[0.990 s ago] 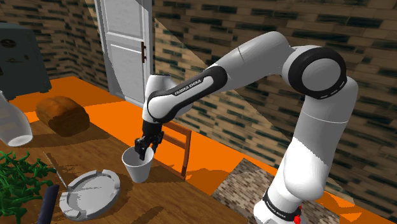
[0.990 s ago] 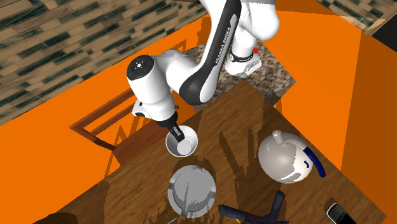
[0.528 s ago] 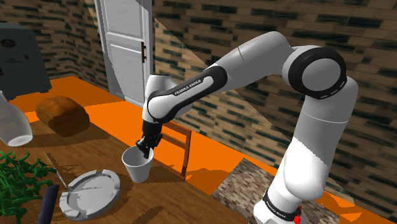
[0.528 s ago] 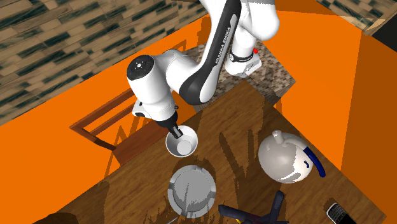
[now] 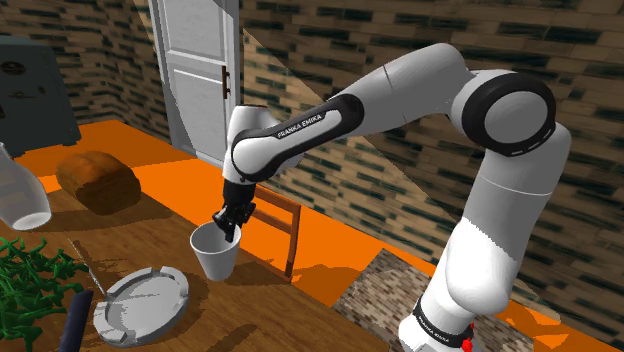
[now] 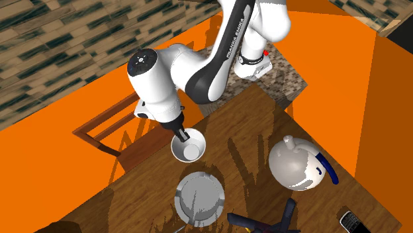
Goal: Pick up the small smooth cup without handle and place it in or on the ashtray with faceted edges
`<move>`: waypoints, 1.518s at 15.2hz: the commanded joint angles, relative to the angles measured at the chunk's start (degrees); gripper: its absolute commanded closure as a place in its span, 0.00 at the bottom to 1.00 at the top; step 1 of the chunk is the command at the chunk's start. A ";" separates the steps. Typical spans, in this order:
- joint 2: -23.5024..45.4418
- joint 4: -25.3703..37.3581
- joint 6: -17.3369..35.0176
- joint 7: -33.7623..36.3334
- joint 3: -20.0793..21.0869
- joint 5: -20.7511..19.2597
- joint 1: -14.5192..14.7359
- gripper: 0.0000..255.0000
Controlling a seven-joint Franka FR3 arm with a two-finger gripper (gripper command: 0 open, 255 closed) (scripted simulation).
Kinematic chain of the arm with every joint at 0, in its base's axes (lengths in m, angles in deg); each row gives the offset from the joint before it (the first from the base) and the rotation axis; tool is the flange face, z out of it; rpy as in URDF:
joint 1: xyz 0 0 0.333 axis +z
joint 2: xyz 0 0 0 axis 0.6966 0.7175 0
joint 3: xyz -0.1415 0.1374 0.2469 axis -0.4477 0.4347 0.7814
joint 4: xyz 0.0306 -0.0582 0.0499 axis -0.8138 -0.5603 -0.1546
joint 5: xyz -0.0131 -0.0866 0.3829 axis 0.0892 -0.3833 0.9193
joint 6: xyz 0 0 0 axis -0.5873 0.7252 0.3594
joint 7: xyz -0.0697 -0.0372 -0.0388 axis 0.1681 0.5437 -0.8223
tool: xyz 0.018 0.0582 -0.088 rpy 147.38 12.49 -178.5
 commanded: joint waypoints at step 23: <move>9.64 26.17 -14.78 14.47 3.39 -6.73 6.03 1.00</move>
